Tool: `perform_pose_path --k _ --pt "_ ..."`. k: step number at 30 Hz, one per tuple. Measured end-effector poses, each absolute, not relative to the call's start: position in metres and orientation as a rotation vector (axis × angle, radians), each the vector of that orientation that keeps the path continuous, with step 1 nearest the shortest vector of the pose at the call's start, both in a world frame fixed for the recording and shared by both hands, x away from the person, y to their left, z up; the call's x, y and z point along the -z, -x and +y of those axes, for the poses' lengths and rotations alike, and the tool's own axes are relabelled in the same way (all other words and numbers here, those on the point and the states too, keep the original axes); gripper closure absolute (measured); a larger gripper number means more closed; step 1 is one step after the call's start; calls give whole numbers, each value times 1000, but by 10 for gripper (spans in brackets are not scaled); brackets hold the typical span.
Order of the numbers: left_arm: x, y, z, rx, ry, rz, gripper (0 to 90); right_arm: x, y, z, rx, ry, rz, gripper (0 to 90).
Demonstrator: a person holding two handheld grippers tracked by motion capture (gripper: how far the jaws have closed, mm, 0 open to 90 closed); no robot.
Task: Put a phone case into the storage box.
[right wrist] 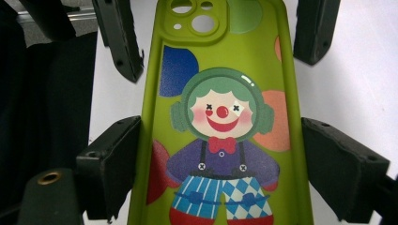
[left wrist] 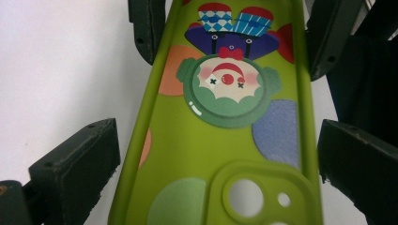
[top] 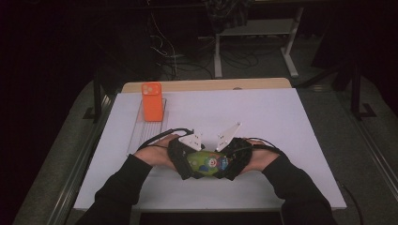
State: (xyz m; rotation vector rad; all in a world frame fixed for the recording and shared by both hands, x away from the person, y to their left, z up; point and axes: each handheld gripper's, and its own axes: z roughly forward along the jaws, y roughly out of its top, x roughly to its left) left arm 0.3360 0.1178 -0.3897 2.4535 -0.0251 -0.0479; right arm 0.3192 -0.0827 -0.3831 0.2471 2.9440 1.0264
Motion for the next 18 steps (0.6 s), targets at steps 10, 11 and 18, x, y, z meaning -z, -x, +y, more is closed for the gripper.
perform_pose_path --k 10,11,18 --pt "393 -333 113 55 -2467 -30 91 384 -320 -81 -1043 -188 2927 147" --pt "393 -332 113 57 -2466 -29 92 384 -320 -81 -1044 -187 2928 147" --pt "393 -332 113 72 -2469 -48 120 383 -320 -80 -1040 -173 2937 147"
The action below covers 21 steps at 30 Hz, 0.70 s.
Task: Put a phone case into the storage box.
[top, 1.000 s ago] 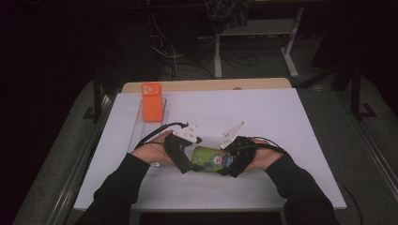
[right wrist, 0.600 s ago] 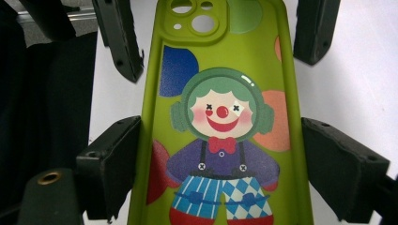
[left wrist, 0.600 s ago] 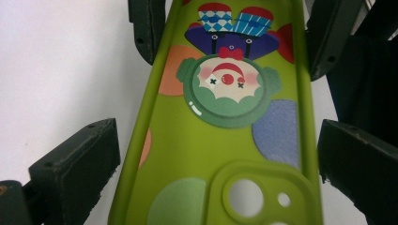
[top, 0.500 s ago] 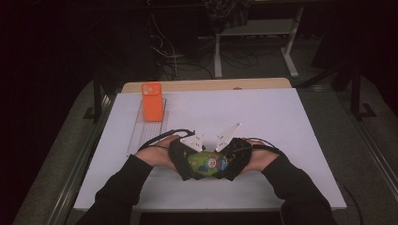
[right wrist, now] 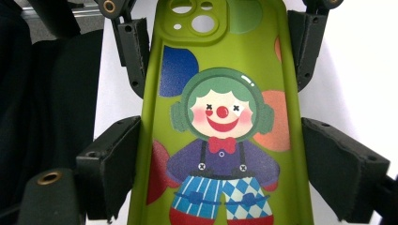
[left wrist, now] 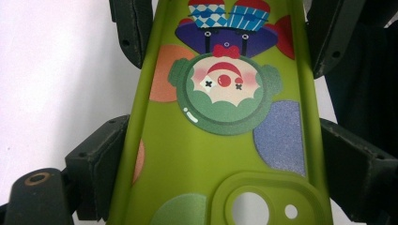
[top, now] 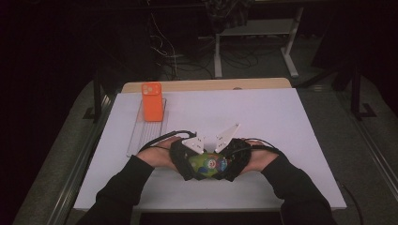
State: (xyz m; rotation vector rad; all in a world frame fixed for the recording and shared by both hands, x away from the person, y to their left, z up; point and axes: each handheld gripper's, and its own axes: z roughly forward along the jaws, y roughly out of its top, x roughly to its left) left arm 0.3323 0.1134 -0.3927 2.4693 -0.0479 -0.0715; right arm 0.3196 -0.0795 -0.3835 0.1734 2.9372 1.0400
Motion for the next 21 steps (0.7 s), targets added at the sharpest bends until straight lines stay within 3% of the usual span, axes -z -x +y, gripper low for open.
perform_pose_path --k 13,21 --pt "391 -336 114 94 -2460 -58 144 384 -320 -82 -1051 -192 2936 139" --pt "386 -337 118 92 -2417 18 148 379 -317 -89 -1089 -276 2916 82"
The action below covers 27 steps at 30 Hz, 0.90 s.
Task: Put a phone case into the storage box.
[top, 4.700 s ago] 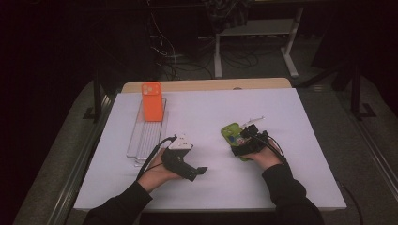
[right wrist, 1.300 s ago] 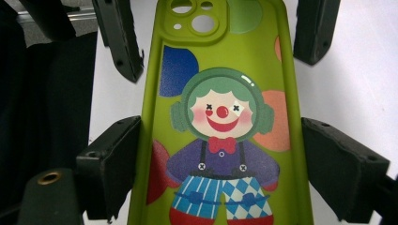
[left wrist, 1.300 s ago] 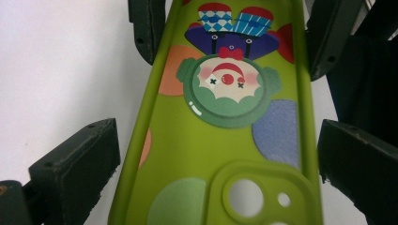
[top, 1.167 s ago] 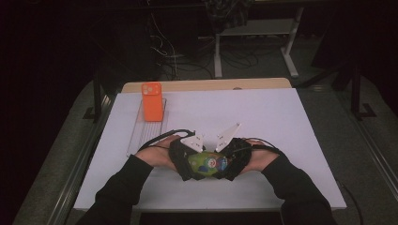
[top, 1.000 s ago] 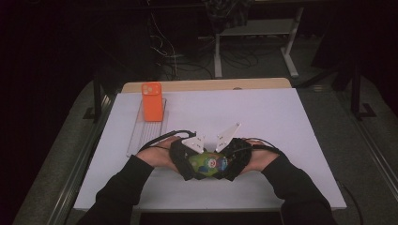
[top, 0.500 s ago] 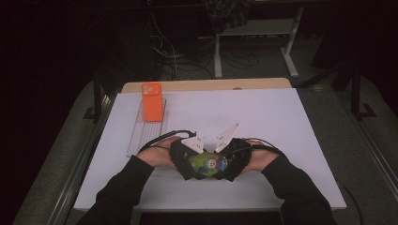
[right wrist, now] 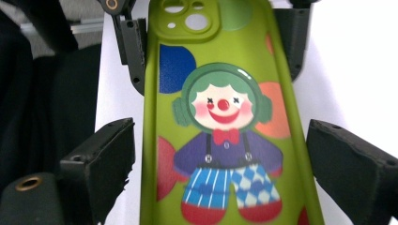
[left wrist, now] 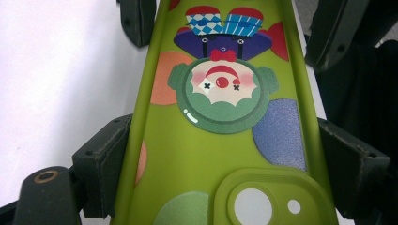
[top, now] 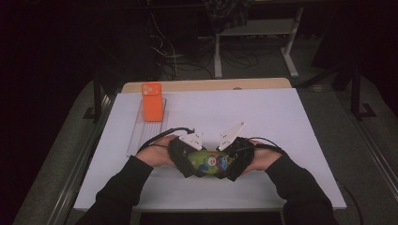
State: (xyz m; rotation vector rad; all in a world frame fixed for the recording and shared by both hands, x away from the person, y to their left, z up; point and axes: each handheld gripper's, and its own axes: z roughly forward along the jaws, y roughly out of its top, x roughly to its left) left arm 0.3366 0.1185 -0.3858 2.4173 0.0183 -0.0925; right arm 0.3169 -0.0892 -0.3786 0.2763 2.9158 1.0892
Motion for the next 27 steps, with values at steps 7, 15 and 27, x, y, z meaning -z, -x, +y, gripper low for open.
perform_pose_path --k 7,15,27 --pt "383 -340 124 52 -2411 93 148 373 -323 -105 -1155 -359 2832 77" --pt "385 -345 129 3 -2423 227 149 372 -325 -121 -1161 -612 2735 64" --pt "388 -352 130 -111 -2390 463 150 388 -321 -139 -1108 -964 2533 28"
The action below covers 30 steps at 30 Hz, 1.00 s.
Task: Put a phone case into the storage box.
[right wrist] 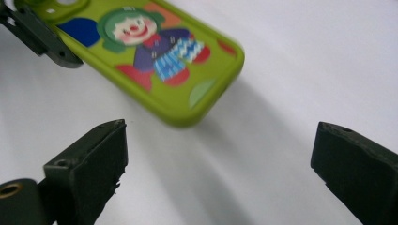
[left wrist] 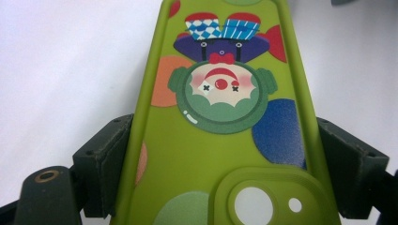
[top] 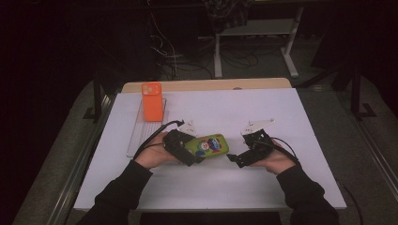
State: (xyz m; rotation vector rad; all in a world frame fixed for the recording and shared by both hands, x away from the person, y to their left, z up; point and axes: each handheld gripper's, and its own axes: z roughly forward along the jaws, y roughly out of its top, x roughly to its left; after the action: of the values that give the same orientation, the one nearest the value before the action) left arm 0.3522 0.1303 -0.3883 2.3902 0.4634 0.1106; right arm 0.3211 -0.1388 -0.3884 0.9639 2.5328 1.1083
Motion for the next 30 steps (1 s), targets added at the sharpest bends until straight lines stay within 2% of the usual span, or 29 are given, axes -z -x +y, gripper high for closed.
perform_pose_path --k 13,30 --pt "392 -355 129 -187 -2347 625 149 416 -312 -139 -1174 -1197 2326 23" --pt "391 -356 130 -184 -2329 638 150 422 -308 -130 -1107 -1056 2316 25"
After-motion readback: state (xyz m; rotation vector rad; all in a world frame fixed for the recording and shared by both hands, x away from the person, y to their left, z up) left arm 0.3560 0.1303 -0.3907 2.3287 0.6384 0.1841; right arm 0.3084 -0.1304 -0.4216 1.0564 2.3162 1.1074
